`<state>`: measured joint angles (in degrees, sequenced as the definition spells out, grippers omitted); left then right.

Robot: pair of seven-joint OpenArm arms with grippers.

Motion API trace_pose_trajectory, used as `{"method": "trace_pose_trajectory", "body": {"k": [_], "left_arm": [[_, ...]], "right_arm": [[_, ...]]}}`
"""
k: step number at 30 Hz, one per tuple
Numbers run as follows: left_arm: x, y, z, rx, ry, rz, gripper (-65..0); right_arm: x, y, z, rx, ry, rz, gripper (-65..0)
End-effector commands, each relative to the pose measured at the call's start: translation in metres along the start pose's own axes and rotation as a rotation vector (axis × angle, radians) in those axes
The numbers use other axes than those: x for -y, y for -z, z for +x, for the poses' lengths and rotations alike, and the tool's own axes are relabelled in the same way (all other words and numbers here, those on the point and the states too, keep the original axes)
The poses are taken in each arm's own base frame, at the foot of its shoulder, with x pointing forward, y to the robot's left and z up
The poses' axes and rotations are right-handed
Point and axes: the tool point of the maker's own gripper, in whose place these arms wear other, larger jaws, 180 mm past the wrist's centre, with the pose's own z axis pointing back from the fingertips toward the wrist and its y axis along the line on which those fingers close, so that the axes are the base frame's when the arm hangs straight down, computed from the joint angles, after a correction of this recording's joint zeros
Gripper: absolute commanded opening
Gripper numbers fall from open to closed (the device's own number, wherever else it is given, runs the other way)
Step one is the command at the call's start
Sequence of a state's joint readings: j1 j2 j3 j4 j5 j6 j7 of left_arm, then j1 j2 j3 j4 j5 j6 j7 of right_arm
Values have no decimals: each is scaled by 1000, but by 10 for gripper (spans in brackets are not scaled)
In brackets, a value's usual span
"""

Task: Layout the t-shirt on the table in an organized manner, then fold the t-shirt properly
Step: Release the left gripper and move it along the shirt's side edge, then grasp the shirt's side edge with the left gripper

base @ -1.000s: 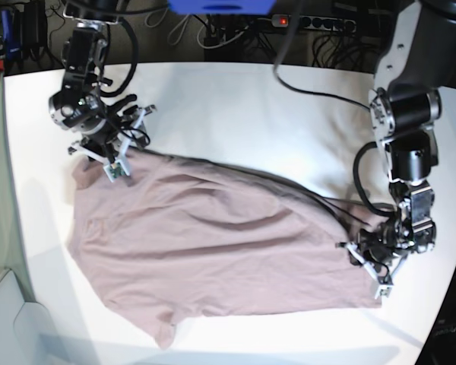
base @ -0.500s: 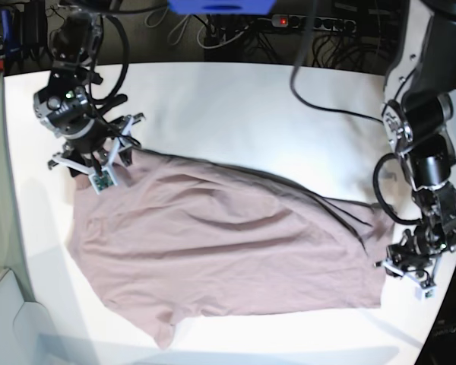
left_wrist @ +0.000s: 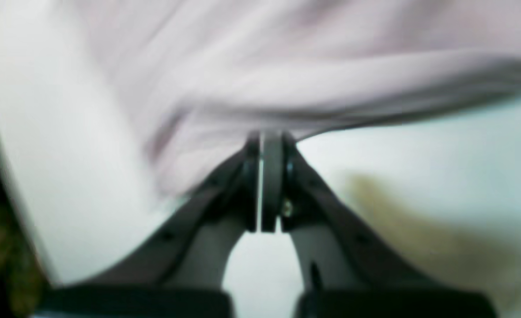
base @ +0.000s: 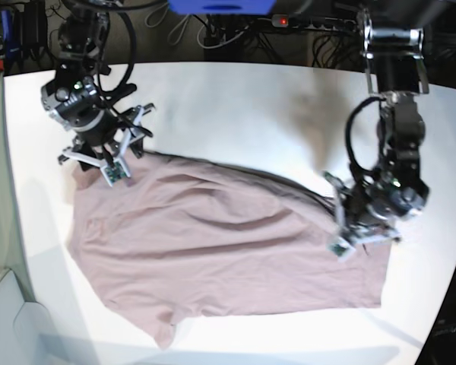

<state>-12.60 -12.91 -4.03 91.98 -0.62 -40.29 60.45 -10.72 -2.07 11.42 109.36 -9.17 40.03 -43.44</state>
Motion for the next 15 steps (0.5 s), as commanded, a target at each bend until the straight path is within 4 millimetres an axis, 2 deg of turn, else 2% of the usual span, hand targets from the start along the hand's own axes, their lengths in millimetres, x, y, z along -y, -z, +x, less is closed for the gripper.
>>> {"method": "trace_pose_trajectory", "body": {"k": [1, 3, 5, 7, 9, 12, 15], "left_arm": [[0, -3, 10, 15, 68, 14, -650], [29, 5, 16, 13, 183, -50, -647], [48, 11, 17, 8, 244, -93, -647], [52, 14, 23, 4, 285, -97, -647], [52, 23, 20, -44, 331, -80, -647], [53, 41, 19, -100, 367, -76, -647], [64, 63, 25, -76, 349, -118, -647]], "right_arm": [[4, -3, 12, 44, -2, -12, -322], [4, -3, 12, 43, -3, -13, -322], [4, -3, 11, 42, -2, -12, -322], [3, -3, 8, 35, -4, -11, -322], [3, -4, 8, 33, -5, -11, -322], [3, -4, 6, 30, -6, -10, -322], [2, -4, 2, 21, -3, -7, -322]]}}
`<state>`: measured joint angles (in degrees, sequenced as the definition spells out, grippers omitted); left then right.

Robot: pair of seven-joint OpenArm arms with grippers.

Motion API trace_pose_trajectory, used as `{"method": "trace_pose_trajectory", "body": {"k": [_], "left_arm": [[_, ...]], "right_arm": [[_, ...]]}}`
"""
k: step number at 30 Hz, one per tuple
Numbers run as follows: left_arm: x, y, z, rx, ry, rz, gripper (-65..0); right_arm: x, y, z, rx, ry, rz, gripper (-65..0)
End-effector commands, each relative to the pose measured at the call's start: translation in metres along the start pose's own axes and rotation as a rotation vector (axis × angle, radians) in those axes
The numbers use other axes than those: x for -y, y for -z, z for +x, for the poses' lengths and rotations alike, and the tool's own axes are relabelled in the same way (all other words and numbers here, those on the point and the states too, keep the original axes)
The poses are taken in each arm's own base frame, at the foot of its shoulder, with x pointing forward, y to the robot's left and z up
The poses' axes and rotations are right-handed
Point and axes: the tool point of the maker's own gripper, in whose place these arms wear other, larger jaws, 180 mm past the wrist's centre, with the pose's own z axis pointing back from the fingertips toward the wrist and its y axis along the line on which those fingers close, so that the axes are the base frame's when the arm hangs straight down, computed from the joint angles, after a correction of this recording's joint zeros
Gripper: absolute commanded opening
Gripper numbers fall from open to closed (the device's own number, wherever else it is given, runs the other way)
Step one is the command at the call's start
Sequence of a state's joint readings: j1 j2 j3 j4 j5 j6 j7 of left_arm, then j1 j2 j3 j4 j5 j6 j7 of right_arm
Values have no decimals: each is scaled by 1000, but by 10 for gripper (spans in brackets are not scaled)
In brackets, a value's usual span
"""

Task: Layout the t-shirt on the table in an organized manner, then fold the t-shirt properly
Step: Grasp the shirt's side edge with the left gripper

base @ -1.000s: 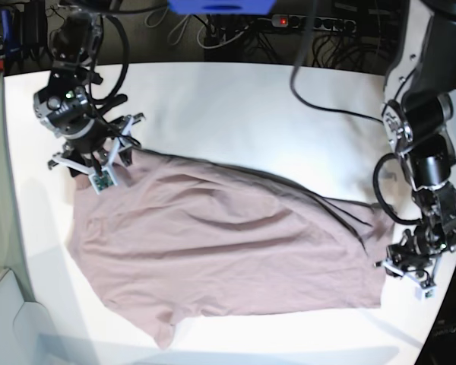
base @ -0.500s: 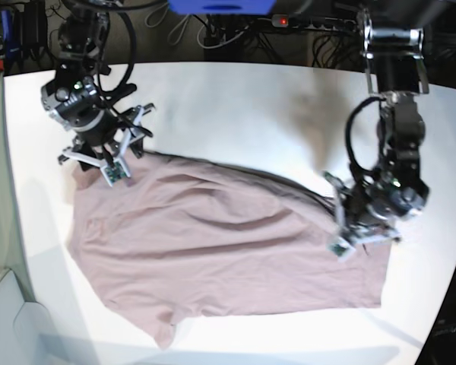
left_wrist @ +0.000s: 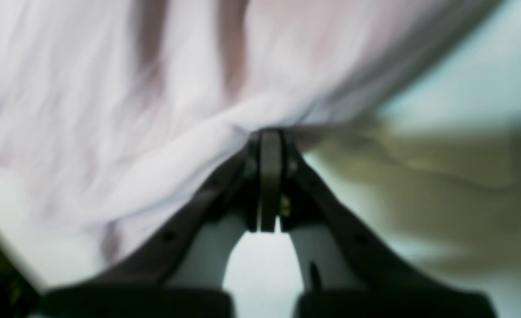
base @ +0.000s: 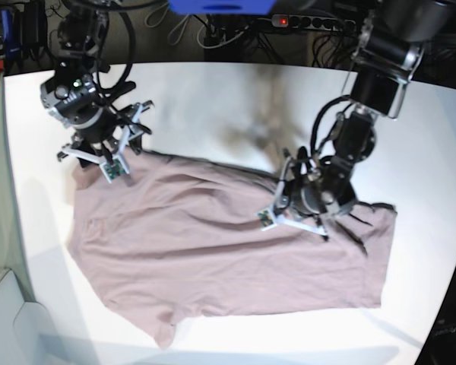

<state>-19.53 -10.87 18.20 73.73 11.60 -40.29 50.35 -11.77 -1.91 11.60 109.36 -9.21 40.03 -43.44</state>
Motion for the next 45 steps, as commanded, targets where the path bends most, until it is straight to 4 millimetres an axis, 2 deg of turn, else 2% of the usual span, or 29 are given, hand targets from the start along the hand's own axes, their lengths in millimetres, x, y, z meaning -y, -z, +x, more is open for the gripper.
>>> {"method": "trace_pose_trajectory", "body": {"k": [1, 4, 7, 10, 12, 14, 15, 19, 22, 24, 28, 30, 34, 39, 45], "left_arm": [[-16, 0, 12, 29, -6, 25, -647], [-10, 22, 27, 63, -34, -30, -648], [-15, 29, 43, 107, -88, -54, -648], [-36, 19, 61, 168, -162, -18, -648], [-53, 6, 65, 195, -191, 27, -648], [-74, -16, 67, 215, -200, 100, -648], [-78, -22, 65, 219, -209, 121, -647], [-109, -48, 33, 217, -286, 227, -645], [-127, -53, -3, 196, -393, 264, -630], [-135, -53, -29, 184, -487, 275, -566], [-148, -55, -76, 182, -682, 301, -378], [-153, -56, -81, 228, -730, 317, -330], [-151, -44, -83, 310, -798, 303, -329], [-159, -29, -80, 417, -902, 317, -326], [-174, -41, -87, 580, -1069, 417, -323]], "right_arm": [[4, -3, 10, 39, -5, -11, -322], [3, -3, 9, 37, -5, -10, -322], [3, -3, 8, 35, -5, -10, -322], [7, -5, 4, 24, 4, -20, -322], [11, -6, 1, 19, 12, -32, -322], [11, -6, 0, 17, 13, -32, -322], [11, -6, 0, 17, 13, -32, -322], [13, -6, 2, 20, 11, -35, -322], [13, -5, 4, 27, 12, -34, -322], [11, -5, 5, 30, 11, -31, -322], [11, -5, 6, 32, 13, -30, -322], [10, -4, 6, 31, 12, -28, -322], [10, -4, 6, 31, 12, -28, -322], [10, -4, 5, 28, 13, -28, -322], [10, -5, 1, 21, 15, -29, -322]]}}
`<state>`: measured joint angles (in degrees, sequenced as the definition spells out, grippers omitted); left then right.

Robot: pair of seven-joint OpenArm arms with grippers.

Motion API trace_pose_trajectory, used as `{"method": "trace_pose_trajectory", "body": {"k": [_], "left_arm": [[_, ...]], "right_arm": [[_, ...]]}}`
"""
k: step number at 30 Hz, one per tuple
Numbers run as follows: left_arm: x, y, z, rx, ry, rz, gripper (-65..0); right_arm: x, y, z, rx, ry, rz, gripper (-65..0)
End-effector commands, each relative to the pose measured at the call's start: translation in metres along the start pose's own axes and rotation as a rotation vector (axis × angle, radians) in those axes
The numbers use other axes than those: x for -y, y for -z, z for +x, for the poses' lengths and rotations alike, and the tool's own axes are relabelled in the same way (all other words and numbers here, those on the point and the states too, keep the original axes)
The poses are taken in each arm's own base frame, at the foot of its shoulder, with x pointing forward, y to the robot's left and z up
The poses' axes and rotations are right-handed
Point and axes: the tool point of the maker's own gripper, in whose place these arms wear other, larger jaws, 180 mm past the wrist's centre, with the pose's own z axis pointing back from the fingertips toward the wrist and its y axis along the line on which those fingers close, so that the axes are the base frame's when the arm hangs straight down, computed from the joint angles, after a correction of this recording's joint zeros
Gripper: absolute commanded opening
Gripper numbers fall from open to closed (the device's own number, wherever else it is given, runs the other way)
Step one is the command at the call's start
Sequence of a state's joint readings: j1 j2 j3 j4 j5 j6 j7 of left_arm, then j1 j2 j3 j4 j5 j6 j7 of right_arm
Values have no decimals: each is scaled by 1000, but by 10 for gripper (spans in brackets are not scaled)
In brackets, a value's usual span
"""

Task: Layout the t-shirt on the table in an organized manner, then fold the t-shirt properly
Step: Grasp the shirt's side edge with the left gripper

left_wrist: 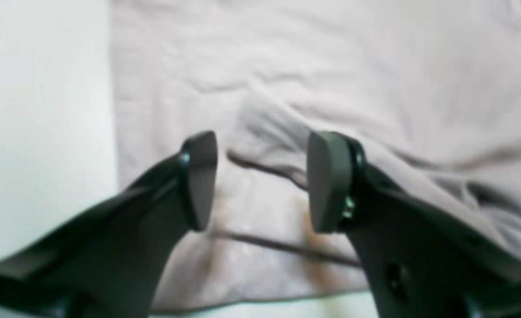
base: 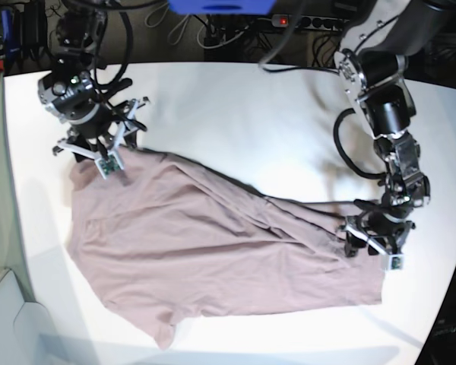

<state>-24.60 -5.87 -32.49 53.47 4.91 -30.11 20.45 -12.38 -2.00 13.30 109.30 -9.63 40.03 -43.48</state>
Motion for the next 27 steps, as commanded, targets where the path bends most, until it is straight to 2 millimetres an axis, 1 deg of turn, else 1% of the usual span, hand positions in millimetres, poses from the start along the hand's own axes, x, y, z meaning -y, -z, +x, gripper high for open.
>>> {"method": "trace_pose_trajectory", "body": {"k": [1, 3, 4, 7, 8, 10, 11, 14, 19, 24, 27], "left_arm": [[-10, -1, 30, 83, -6, 16, -309], [-18, -3, 35, 109, -29, 52, -269], [-22, -2, 33, 107, -41, 69, -244], [-25, 3, 26, 87, -65, 79, -189], [-24, 6, 29, 91, -73, 74, -172], [-17, 15, 24, 69, -83, 52, -152], [-18, 17, 22, 51, -69, 48, -147], [-9, 23, 17, 15, -20, 18, -146], [-4, 25, 22, 18, -1, 9, -147], [-1, 27, 19, 5, 7, 2, -148], [11, 30, 17, -14, 61, -27, -149]], "right_arm": [[4, -3, 11, 45, -1, -8, -322], [4, -3, 11, 45, -1, -8, -322], [4, -3, 11, 43, -1, -8, -322], [4, -3, 11, 43, -1, -8, -322], [4, -3, 11, 43, -1, -8, -322], [4, -3, 11, 43, -1, -8, -322], [4, -3, 11, 43, -1, -8, -322], [4, -3, 11, 43, -1, -8, -322], [4, -3, 11, 45, -1, -8, -322], [5, -3, 13, 49, -2, -10, -322], [6, -3, 14, 51, -2, -12, -322]]}}
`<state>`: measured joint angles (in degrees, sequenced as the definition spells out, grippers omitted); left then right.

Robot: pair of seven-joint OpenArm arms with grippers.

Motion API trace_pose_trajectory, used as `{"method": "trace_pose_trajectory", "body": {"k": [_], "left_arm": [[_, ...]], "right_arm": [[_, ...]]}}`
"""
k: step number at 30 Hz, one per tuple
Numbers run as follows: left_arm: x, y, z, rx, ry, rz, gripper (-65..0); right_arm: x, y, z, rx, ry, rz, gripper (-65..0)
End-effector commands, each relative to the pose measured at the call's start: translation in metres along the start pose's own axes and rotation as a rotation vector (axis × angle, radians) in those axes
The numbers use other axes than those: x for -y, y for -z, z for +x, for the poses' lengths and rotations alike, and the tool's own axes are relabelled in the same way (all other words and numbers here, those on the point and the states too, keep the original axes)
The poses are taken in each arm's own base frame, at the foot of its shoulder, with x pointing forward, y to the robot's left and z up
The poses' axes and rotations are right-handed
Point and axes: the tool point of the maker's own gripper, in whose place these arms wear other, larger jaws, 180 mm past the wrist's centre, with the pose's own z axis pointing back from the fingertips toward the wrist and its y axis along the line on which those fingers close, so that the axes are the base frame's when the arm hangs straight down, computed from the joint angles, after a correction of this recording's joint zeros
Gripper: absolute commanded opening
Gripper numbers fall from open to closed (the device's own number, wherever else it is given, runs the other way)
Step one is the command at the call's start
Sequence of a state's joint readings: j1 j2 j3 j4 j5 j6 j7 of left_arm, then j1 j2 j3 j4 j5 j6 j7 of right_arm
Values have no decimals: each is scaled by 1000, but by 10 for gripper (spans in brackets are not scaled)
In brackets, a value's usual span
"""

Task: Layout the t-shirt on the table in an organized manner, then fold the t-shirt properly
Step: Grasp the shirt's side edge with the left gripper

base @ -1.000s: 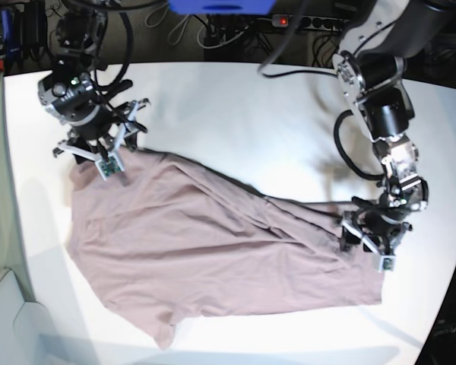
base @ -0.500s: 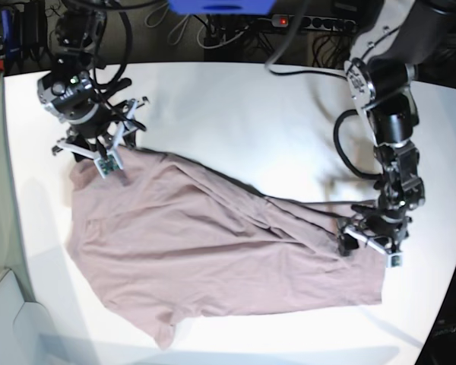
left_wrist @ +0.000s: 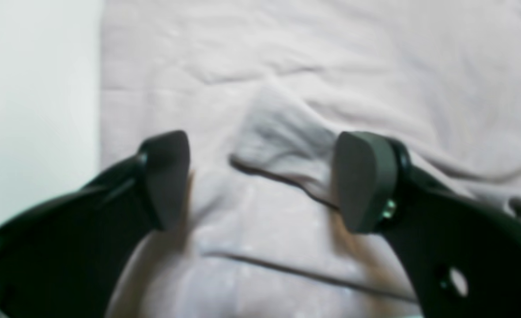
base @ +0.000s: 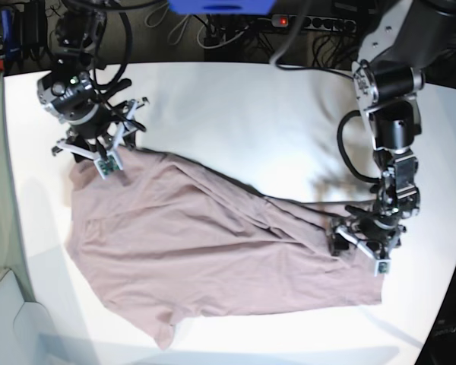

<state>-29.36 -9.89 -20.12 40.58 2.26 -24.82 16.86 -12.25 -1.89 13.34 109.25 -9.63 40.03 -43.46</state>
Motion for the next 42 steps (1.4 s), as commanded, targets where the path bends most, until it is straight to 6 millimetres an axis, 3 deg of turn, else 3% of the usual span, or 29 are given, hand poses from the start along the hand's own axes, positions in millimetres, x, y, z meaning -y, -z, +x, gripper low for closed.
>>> {"method": "trace_pose_trajectory", "body": {"k": [1, 3, 7, 9, 16, 18, 22, 26, 37, 42], "left_arm": [[1, 0, 33, 76, 17, -8, -150], [6, 2, 32, 67, 36, -19, -197], [6, 2, 32, 68, 34, -19, -374], [6, 2, 32, 67, 37, -21, -418], [4, 1, 37, 80, 39, -12, -396], [1, 0, 38, 84, 33, -4, -351], [-24, -8, 41, 103, -15, 44, -220], [-25, -6, 42, 98, -16, 44, -126], [-12, 7, 41, 80, 15, 2, -132], [-5, 9, 38, 66, 46, -14, -260]], "right_arm": [[4, -3, 14, 50, -1, -10, -322], [5, -3, 14, 52, -1, -10, -322], [5, -3, 14, 52, -1, -10, -322], [5, -3, 14, 52, -1, -10, -322], [5, -3, 14, 51, -2, -11, -322], [5, -3, 14, 51, -2, -11, -322], [5, -3, 14, 51, -2, -11, -322], [5, -3, 15, 52, -3, -10, -322], [5, -3, 14, 50, -2, -10, -322], [4, -3, 12, 47, -2, -9, -322]]}}
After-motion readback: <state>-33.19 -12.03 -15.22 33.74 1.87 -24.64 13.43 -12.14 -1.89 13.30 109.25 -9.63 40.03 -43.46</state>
